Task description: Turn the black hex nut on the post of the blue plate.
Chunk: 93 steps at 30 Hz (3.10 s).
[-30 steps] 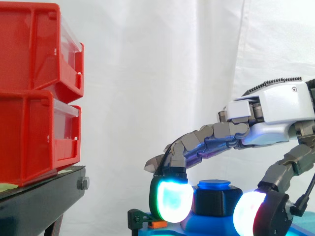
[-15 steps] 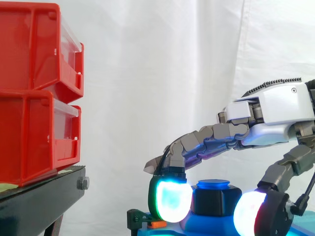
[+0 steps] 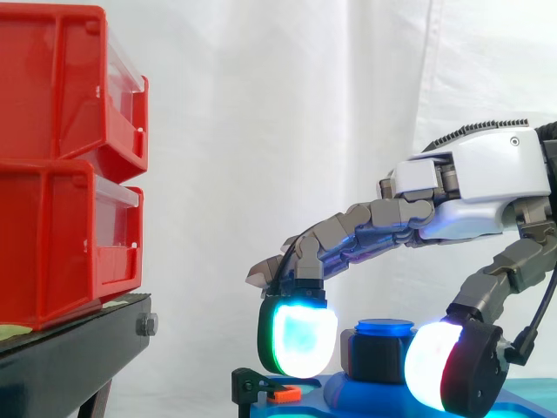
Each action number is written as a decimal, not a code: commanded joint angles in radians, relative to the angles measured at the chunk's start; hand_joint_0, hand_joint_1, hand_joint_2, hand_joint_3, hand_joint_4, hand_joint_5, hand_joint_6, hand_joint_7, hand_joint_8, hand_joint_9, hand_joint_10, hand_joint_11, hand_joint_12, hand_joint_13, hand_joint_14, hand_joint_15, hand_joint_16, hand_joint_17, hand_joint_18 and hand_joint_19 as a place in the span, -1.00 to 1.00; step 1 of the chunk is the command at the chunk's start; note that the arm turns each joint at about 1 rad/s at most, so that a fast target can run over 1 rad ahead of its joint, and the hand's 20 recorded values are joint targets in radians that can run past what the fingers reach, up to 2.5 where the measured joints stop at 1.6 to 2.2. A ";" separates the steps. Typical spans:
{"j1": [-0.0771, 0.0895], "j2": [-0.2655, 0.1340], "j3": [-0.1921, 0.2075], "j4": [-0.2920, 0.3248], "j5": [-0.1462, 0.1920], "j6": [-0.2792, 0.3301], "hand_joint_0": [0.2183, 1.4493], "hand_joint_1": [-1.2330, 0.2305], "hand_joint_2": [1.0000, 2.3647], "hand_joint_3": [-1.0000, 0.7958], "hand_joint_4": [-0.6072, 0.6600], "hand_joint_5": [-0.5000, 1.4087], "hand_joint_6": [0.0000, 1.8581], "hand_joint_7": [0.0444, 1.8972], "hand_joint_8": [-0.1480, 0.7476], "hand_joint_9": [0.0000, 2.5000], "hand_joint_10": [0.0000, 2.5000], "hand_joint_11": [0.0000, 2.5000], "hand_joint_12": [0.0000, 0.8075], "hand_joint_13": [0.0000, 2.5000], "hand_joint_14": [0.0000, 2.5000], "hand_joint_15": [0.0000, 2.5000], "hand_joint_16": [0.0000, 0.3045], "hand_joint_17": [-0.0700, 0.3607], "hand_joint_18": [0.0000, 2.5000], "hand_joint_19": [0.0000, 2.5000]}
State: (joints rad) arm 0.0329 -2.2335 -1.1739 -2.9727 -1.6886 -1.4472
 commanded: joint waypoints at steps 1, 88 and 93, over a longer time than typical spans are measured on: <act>-0.004 0.000 0.000 0.000 0.000 -0.001 -0.47 -0.34 -1.00 -0.43 0.23 -0.70 -0.46 0.01 -0.21 -0.85 -1.00 -1.00 -0.17 -0.89 -1.00 -1.00 -0.70 -0.19 -1.00 -0.99; -0.008 0.000 0.000 -0.011 0.000 -0.002 -0.35 -0.42 -0.99 -0.34 0.20 -0.66 -0.46 0.22 -0.21 -0.77 -1.00 -1.00 -0.20 -0.80 -1.00 -1.00 -0.71 -0.22 -0.90 -1.00; -0.008 0.000 -0.001 -0.011 0.000 -0.002 -0.41 -0.40 -0.99 -0.38 0.20 -0.67 -0.46 0.22 -0.20 -0.77 -1.00 -1.00 -0.19 -0.80 -1.00 -1.00 -0.71 -0.21 -0.90 -1.00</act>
State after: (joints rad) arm 0.0246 -2.2336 -1.1747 -2.9836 -1.6889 -1.4496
